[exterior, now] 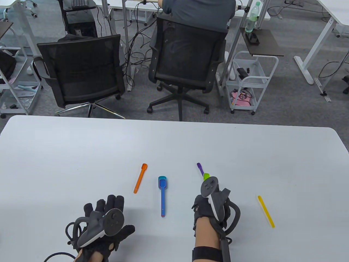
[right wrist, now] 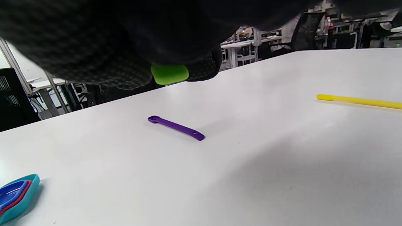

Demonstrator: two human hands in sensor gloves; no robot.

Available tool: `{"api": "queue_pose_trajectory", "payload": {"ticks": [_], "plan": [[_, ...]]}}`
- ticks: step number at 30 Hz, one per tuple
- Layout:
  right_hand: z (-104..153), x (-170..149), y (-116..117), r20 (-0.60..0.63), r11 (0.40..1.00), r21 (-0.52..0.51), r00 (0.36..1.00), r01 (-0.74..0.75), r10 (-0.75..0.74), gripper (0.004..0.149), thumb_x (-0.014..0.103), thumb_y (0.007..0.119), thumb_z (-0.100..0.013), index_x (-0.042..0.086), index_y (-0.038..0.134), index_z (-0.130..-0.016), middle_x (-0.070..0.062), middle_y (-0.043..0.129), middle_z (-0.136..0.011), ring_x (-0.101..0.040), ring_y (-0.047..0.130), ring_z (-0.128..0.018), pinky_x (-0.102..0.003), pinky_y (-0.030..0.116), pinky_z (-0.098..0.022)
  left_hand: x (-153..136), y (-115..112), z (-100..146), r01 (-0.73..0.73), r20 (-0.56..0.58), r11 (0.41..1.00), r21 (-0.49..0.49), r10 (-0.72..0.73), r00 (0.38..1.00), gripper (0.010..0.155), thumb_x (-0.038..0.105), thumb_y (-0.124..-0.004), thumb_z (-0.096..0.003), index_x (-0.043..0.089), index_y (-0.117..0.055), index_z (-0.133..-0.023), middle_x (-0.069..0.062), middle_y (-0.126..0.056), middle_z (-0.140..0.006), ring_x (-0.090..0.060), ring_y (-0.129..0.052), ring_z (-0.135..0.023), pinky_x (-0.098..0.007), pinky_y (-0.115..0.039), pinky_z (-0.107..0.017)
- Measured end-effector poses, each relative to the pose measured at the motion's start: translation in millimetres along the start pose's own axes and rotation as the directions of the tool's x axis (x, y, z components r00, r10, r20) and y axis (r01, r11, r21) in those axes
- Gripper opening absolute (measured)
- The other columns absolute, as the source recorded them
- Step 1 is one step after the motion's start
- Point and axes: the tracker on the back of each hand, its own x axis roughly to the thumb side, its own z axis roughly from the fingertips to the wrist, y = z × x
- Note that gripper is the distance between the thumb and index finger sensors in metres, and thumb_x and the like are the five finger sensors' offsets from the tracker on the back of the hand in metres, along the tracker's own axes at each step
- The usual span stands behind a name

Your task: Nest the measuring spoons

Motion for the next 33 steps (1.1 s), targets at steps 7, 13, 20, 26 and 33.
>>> {"api": "queue_pose_trajectory", "payload": {"ticks": [7, 13, 20, 26, 33], "plan": [[16, 17, 9, 0.017, 1.0, -0.003, 1.0, 0.002, -0.002, 0.058, 0.049, 0.097, -0.038, 0.002, 0.092, -0.071, 0.015, 0.097, -0.023, -0.004, 0.087, 0.005, -0.032, 0.087, 0.003, -1, 0, 0, -0.009, 0.002, 1.0, 0.001, 0.009, 1.0, 0.108, 0.071, -0.082, -0.0413, 0.012, -0.035, -0.118, -0.023, -0.04, -0.125, -0.06, -0.049, -0.114, -0.083, -0.028, -0.068], [25, 35, 18, 0.044, 1.0, 0.002, 0.999, 0.003, -0.003, 0.057, 0.049, 0.096, -0.038, 0.003, 0.092, -0.071, 0.015, 0.097, -0.023, -0.004, 0.087, 0.005, -0.032, 0.087, 0.003, -3, 0, 0, -0.023, -0.006, 1.0, -0.01, 0.023, 1.0, 0.108, 0.071, -0.082, -0.0412, 0.012, -0.035, -0.118, -0.023, -0.04, -0.125, -0.06, -0.05, -0.114, -0.083, -0.028, -0.068], [32, 56, 30, 0.075, 1.0, 0.013, 0.997, 0.003, -0.004, 0.057, 0.05, 0.096, -0.038, 0.003, 0.091, -0.071, 0.016, 0.096, -0.023, -0.003, 0.087, 0.004, -0.032, 0.087, 0.002, -5, 1, -1, -0.032, -0.013, 0.999, -0.018, 0.031, 0.999, 0.108, 0.071, -0.082, -0.0413, 0.012, -0.035, -0.118, -0.023, -0.041, -0.125, -0.06, -0.051, -0.114, -0.083, -0.029, -0.068], [37, 71, 44, 0.1, 1.0, 0.029, 0.995, 0.0, -0.003, 0.057, 0.05, 0.096, -0.038, 0.003, 0.091, -0.071, 0.016, 0.096, -0.023, -0.003, 0.087, 0.004, -0.032, 0.087, 0.002, -7, 2, 0, -0.04, -0.015, 0.999, -0.016, 0.039, 0.999, 0.108, 0.071, -0.082, -0.0414, 0.012, -0.036, -0.118, -0.023, -0.041, -0.125, -0.06, -0.051, -0.113, -0.083, -0.029, -0.068], [41, 86, 60, 0.134, 0.999, 0.028, 0.991, -0.025, 0.021, 0.057, 0.05, 0.095, -0.039, 0.004, 0.091, -0.072, 0.016, 0.096, -0.024, -0.004, 0.087, 0.003, -0.033, 0.087, 0.0, -8, 2, 0, -0.043, -0.016, 0.999, -0.019, 0.042, 0.999, 0.107, 0.071, -0.082, -0.0414, 0.012, -0.036, -0.118, -0.023, -0.042, -0.125, -0.059, -0.052, -0.114, -0.082, -0.029, -0.068]]}}
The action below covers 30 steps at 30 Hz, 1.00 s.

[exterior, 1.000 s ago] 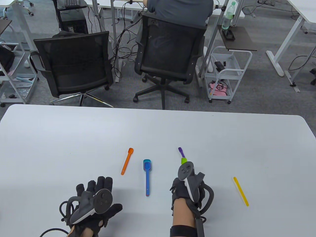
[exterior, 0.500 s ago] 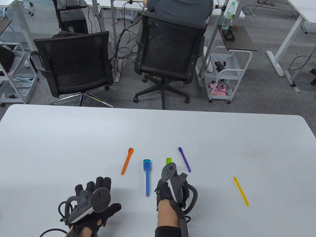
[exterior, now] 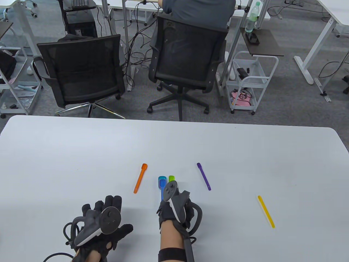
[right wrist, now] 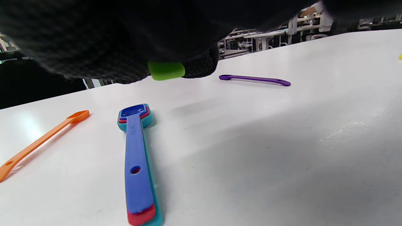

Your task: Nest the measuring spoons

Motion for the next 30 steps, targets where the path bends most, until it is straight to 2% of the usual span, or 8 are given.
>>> {"api": "queue_pose_trajectory", "payload": {"ticks": [15, 30], "plan": [[4, 17, 23, 0.045, 0.999, 0.018, 0.999, -0.029, 0.028, 0.056, 0.05, 0.094, -0.039, 0.005, 0.091, -0.072, 0.016, 0.096, -0.024, -0.004, 0.088, 0.003, -0.033, 0.088, -0.001, -2, 1, 0, -0.008, -0.009, 1.0, -0.004, 0.008, 1.0, 0.107, 0.071, -0.082, -0.0416, 0.012, -0.036, -0.118, -0.023, -0.042, -0.124, -0.06, -0.052, -0.113, -0.082, -0.029, -0.068], [5, 17, 24, 0.044, 0.999, 0.034, 0.998, -0.035, 0.033, 0.056, 0.05, 0.094, -0.039, 0.005, 0.091, -0.073, 0.015, 0.096, -0.025, -0.005, 0.088, 0.002, -0.034, 0.088, -0.002, -2, 1, -1, -0.009, -0.008, 1.0, -0.011, 0.009, 1.0, 0.107, 0.071, -0.082, -0.0418, 0.012, -0.036, -0.118, -0.023, -0.042, -0.124, -0.059, -0.052, -0.113, -0.082, -0.029, -0.068]]}}
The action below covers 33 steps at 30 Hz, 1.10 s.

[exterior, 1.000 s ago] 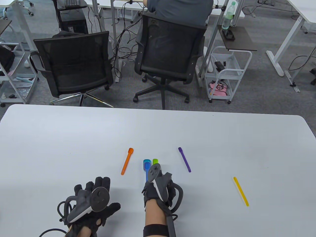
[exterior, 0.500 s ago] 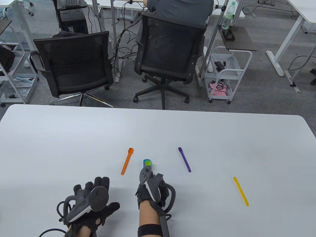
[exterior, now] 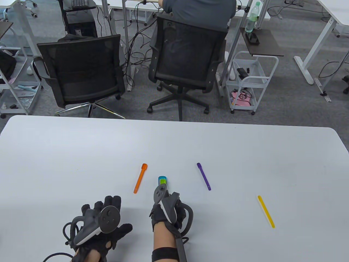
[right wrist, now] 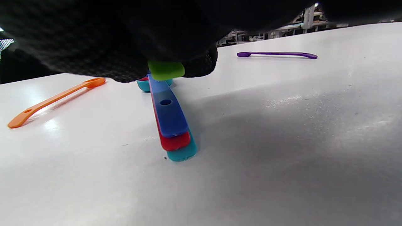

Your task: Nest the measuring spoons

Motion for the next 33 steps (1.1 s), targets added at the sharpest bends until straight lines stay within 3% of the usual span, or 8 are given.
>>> {"api": "queue_pose_trajectory", "payload": {"ticks": [33], "plan": [[-1.1, -2.1, 1.7, -0.004, 1.0, 0.015, 1.0, 0.02, -0.02, 0.056, 0.051, 0.092, -0.04, 0.006, 0.09, -0.074, 0.015, 0.096, -0.025, -0.005, 0.088, 0.001, -0.034, 0.088, -0.002, -0.8, 0.8, -0.7, -0.002, -0.012, 1.0, -0.009, 0.002, 1.0, 0.107, 0.071, -0.081, -0.042, 0.012, -0.036, -0.118, -0.023, -0.042, -0.124, -0.059, -0.053, -0.113, -0.082, -0.029, -0.068]]}}
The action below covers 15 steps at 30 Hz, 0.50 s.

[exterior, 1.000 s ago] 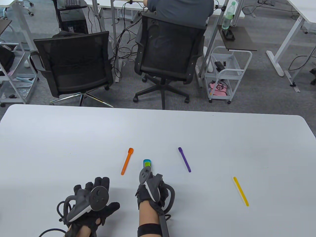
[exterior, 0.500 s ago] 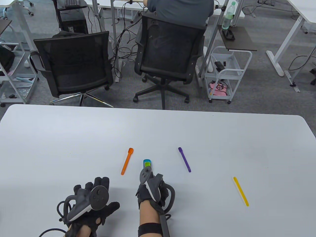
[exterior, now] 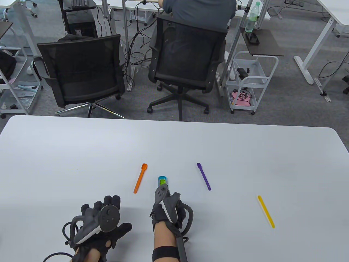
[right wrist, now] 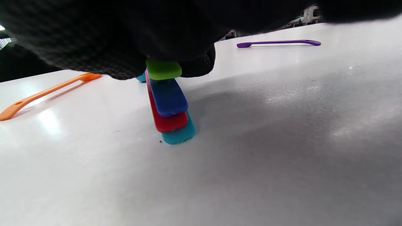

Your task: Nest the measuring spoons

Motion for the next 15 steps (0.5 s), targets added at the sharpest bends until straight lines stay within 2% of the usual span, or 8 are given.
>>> {"api": "queue_pose_trajectory", "payload": {"ticks": [15], "plan": [[-0.3, -1.9, 1.3, -0.001, 1.0, 0.008, 1.0, -0.001, 0.001, 0.056, 0.053, 0.091, -0.04, 0.008, 0.09, -0.075, 0.015, 0.096, -0.026, -0.005, 0.088, 0.0, -0.034, 0.088, -0.003, -0.3, -0.3, -0.5, -0.001, 0.0, 1.0, -0.001, 0.001, 1.0, 0.107, 0.071, -0.081, -0.042, 0.012, -0.036, -0.118, -0.023, -0.043, -0.124, -0.059, -0.053, -0.113, -0.082, -0.029, -0.068]]}}
